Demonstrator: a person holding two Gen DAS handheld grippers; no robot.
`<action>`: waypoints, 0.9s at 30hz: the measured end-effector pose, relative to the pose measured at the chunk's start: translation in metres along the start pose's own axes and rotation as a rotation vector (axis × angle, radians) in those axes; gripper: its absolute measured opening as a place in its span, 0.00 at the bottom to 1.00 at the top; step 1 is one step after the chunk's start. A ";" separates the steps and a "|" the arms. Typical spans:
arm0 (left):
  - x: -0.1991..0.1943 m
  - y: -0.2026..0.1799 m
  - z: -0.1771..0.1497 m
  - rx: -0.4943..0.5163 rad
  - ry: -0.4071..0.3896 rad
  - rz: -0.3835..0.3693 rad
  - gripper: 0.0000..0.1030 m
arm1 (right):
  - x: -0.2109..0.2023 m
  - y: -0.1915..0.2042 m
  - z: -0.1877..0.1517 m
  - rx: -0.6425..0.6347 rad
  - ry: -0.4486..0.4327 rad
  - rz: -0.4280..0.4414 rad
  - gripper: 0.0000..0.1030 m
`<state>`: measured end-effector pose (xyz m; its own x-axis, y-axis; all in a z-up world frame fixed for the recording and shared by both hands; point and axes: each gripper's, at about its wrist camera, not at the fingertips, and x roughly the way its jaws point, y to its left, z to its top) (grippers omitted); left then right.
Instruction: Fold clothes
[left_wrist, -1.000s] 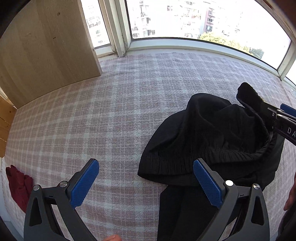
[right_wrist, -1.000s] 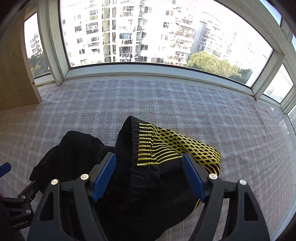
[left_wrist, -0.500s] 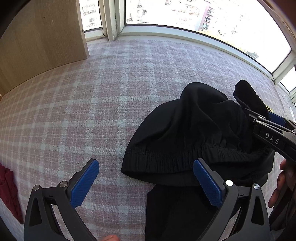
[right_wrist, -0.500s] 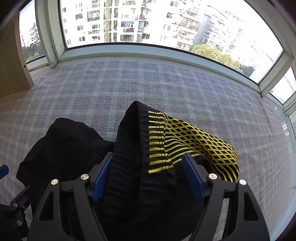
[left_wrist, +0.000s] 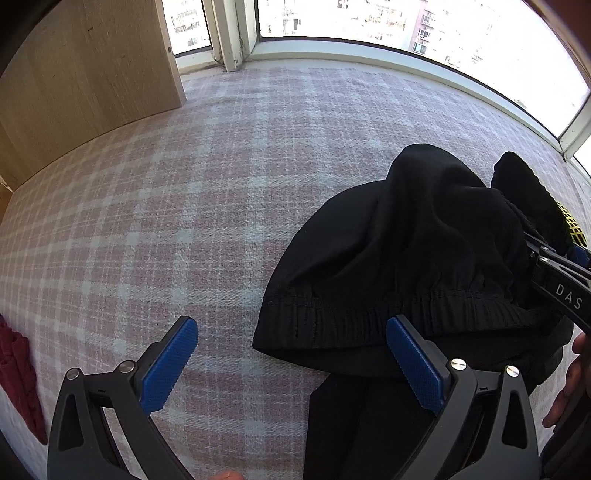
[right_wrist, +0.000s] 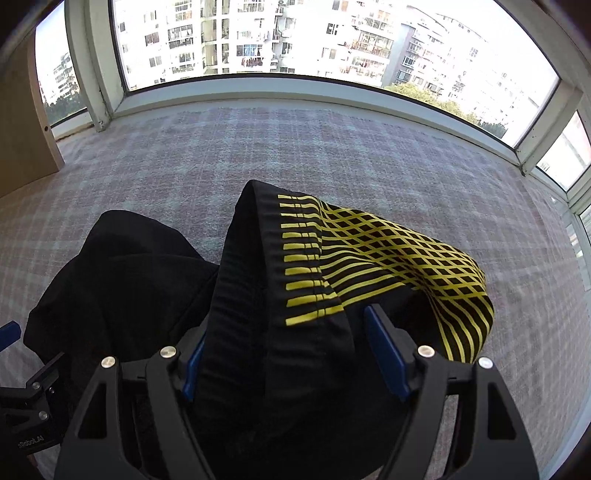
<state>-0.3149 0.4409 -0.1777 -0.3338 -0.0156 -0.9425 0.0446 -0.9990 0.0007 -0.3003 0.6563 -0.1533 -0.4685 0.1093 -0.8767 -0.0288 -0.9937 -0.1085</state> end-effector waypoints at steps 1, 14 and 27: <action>0.002 -0.001 0.000 -0.004 0.000 0.000 1.00 | 0.001 -0.002 -0.002 0.008 0.000 0.003 0.76; 0.029 -0.003 -0.050 -0.056 -0.042 -0.040 1.00 | 0.023 -0.019 -0.040 0.077 0.044 0.014 0.89; 0.038 0.007 -0.054 -0.021 -0.114 0.000 1.00 | 0.029 -0.016 -0.005 0.077 0.023 0.023 0.89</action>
<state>-0.2769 0.4352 -0.2313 -0.4384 -0.0214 -0.8985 0.0636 -0.9979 -0.0073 -0.3089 0.6756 -0.1789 -0.4497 0.0865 -0.8890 -0.0866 -0.9948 -0.0530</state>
